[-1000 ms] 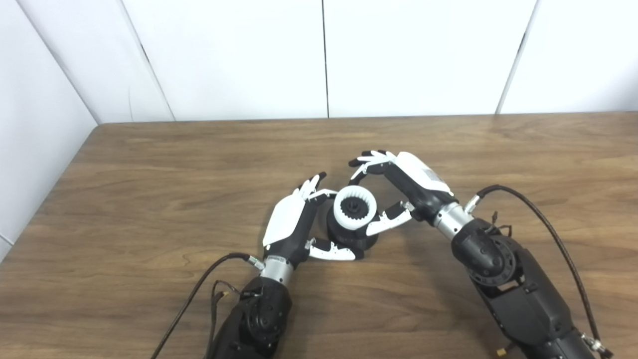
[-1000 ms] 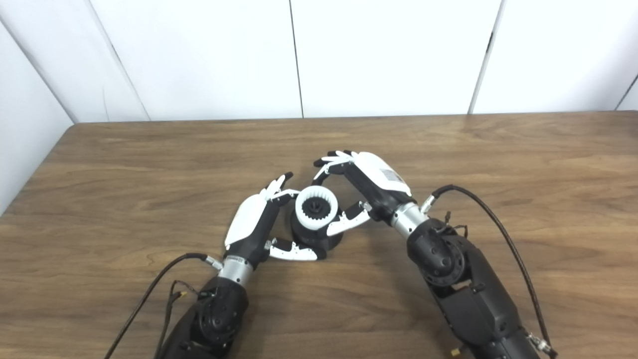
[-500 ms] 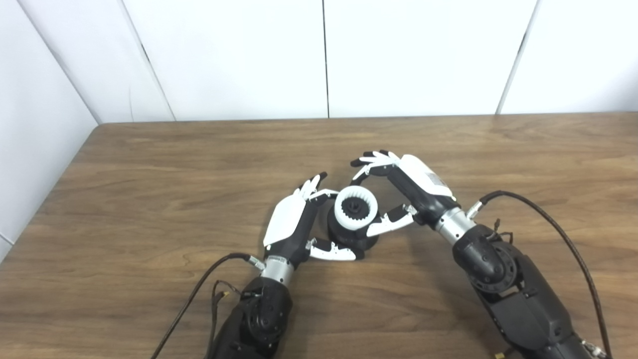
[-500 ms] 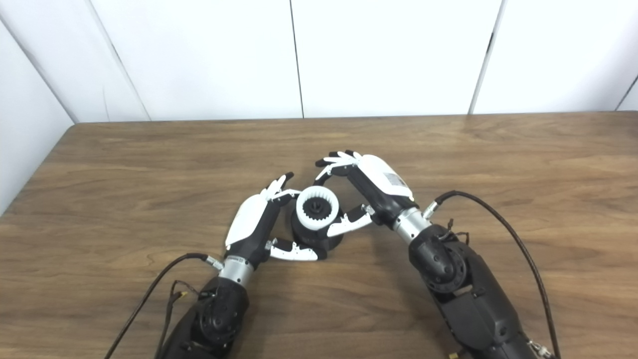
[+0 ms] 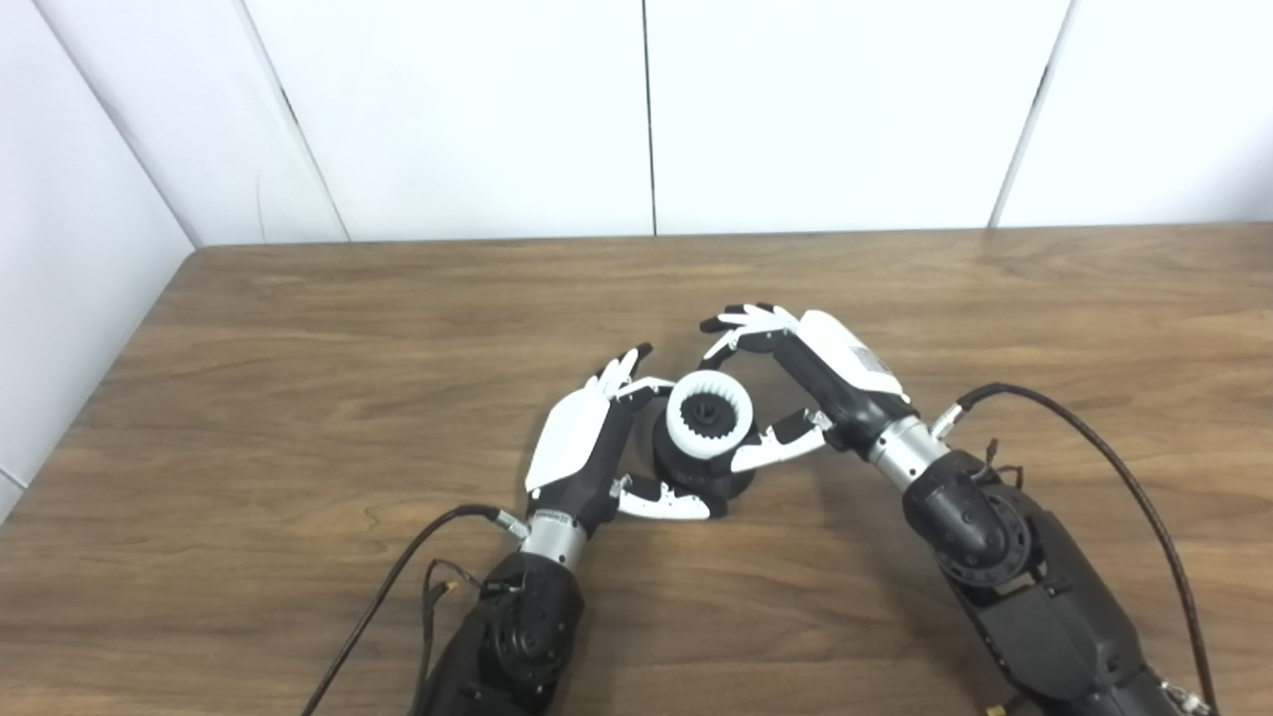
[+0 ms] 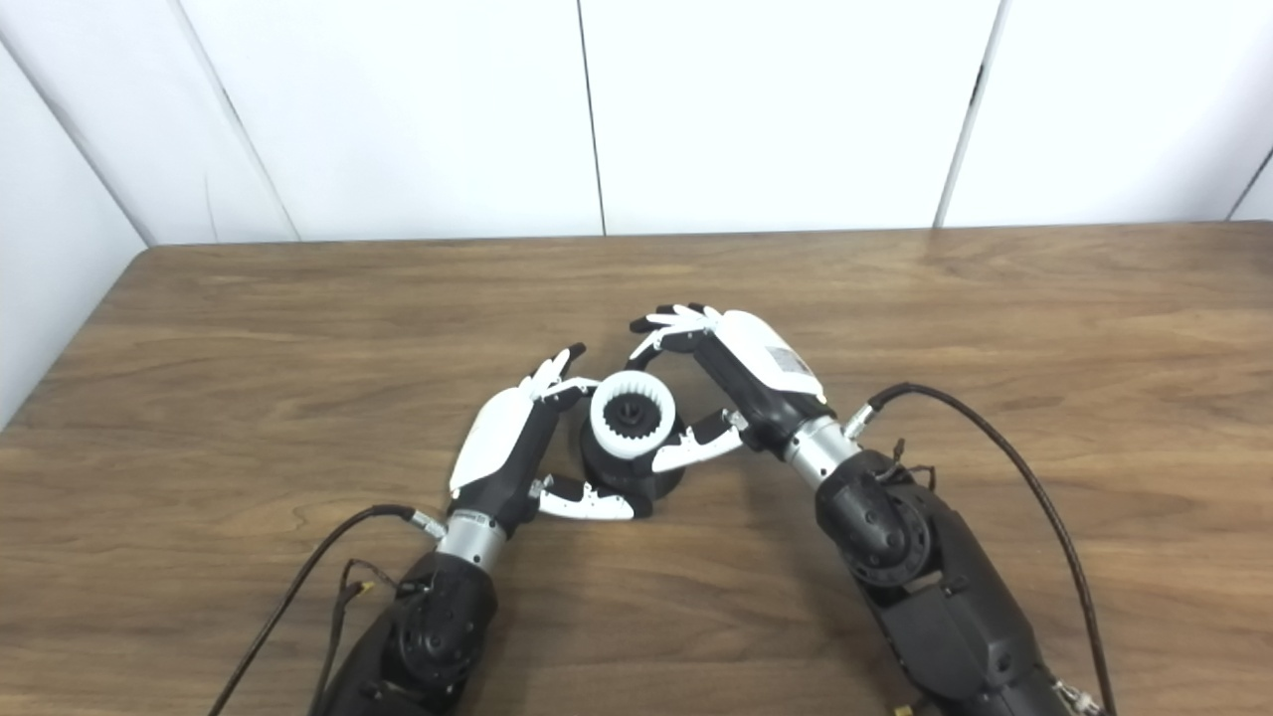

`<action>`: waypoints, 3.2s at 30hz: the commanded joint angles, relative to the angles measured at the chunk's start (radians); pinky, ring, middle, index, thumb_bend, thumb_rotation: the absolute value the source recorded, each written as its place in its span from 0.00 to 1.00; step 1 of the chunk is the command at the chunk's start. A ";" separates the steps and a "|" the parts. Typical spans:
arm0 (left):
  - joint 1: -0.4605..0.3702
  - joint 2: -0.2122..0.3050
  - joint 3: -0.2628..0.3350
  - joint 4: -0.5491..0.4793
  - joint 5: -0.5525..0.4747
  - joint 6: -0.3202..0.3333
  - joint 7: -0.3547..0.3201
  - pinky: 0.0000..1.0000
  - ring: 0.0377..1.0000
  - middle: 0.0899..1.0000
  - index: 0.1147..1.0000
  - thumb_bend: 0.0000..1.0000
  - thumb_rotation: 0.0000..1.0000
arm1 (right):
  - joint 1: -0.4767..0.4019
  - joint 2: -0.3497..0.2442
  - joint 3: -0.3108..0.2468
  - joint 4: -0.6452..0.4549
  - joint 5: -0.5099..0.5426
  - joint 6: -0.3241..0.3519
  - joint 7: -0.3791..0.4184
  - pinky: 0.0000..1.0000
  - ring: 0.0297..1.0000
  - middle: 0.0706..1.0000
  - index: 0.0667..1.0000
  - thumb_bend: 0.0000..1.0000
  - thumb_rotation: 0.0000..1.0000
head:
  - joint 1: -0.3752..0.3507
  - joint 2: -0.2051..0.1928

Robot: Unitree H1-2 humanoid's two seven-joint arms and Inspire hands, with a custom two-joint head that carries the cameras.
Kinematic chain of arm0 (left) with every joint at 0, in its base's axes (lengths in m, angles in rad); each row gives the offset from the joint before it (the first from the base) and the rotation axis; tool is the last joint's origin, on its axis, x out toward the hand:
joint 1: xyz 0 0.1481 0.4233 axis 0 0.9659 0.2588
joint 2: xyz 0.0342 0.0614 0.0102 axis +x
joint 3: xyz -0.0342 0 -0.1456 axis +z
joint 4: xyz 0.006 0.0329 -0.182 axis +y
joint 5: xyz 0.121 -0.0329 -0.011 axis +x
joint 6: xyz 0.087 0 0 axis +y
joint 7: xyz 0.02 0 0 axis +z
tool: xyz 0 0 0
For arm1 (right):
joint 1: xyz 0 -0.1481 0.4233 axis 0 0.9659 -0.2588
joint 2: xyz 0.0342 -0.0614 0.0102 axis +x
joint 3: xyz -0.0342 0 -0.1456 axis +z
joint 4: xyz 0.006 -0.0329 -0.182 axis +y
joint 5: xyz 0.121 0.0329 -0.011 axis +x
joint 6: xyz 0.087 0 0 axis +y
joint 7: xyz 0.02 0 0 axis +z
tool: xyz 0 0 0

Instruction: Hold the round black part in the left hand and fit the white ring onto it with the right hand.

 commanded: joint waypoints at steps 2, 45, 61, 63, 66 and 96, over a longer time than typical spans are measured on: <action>-0.007 -0.020 -0.022 -0.010 0.000 -0.015 -0.006 1.00 1.00 1.00 0.62 0.96 0.23 | 0.008 -0.020 0.019 0.003 -0.022 0.033 0.055 0.98 0.92 0.86 0.46 0.52 0.16 | 0.001 0.001; -0.010 -0.010 -0.019 -0.010 -0.005 -0.018 -0.012 1.00 1.00 1.00 0.62 0.96 0.28 | -0.001 -0.069 0.019 -0.063 0.026 0.108 0.198 0.93 0.98 0.97 0.93 1.00 0.47 | -0.001 0.002; -0.009 -0.007 -0.015 -0.012 0.000 -0.014 -0.016 1.00 1.00 1.00 0.63 0.96 0.24 | 0.068 -0.060 -0.086 -0.104 0.158 0.092 0.170 0.86 0.98 1.00 0.97 1.00 0.54 | -0.009 -0.009; -0.009 -0.007 -0.014 -0.015 0.001 -0.013 -0.016 1.00 1.00 1.00 0.63 0.96 0.23 | 0.079 -0.057 -0.101 -0.107 0.176 0.086 0.159 0.86 0.98 1.00 0.96 1.00 0.53 | -0.009 -0.009; -0.008 -0.005 -0.013 -0.016 -0.001 -0.015 -0.018 1.00 1.00 1.00 0.63 0.96 0.23 | 0.096 -0.051 -0.120 -0.116 0.189 0.084 0.143 0.87 0.98 1.00 0.96 1.00 0.53 | -0.011 -0.010; -0.010 -0.001 -0.003 -0.018 -0.017 -0.020 -0.029 1.00 1.00 1.00 0.63 0.95 0.22 | 0.203 -0.021 -0.165 -0.148 0.223 0.040 0.081 0.91 0.95 0.95 0.90 0.94 0.36 | -0.042 -0.015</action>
